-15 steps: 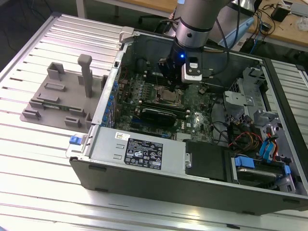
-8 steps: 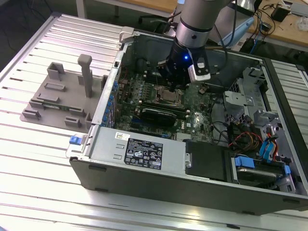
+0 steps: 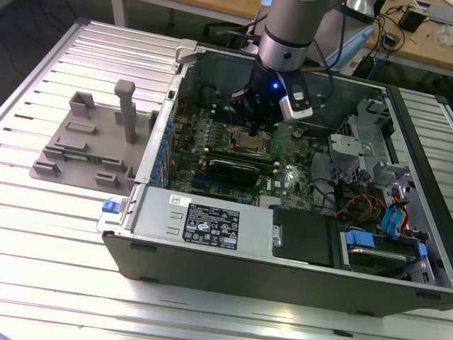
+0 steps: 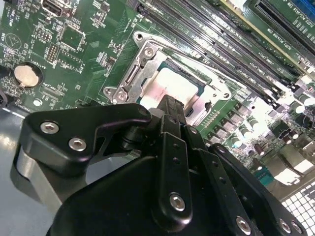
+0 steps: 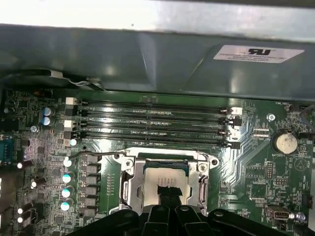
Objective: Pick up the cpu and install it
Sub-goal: 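Close the cpu cover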
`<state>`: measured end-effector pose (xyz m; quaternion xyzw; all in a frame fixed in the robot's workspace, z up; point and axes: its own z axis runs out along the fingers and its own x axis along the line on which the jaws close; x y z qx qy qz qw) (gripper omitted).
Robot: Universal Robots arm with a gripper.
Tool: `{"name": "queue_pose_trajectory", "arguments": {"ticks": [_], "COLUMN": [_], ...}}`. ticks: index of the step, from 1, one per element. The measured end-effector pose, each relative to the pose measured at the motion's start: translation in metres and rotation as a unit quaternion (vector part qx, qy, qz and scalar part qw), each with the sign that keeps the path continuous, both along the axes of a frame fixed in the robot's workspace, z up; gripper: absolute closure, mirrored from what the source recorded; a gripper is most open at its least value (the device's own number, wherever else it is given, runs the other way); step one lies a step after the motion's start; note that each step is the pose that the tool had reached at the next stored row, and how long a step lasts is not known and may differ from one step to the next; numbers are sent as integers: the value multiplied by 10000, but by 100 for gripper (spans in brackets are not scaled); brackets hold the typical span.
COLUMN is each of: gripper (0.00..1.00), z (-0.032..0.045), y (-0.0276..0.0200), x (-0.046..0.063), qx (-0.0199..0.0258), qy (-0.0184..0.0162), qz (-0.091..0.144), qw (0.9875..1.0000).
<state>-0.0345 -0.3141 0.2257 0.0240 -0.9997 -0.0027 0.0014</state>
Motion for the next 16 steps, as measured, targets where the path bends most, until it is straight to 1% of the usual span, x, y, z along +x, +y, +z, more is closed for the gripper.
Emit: {"name": "queue_pose_trajectory", "arguments": {"ticks": [3, 6, 9, 10, 12, 14, 16], "gripper": [89, 89, 89, 89, 89, 89, 89], "z": [-27, -32, -36, -38, -45, -74, -86], "y": [-10, -11, -10, -10, -10, -10, -11], "x": [-4, -17, -75, -116, -146, -195, -219], "qx": [0, -1, 0, 0, 0, 0, -1], "qy": [0, 0, -1, 0, 0, 0, 1], "qz": [9, 17, 18, 17, 18, 34, 40], "qw": [10000, 10000, 10000, 10000, 10000, 10000, 10000]}}
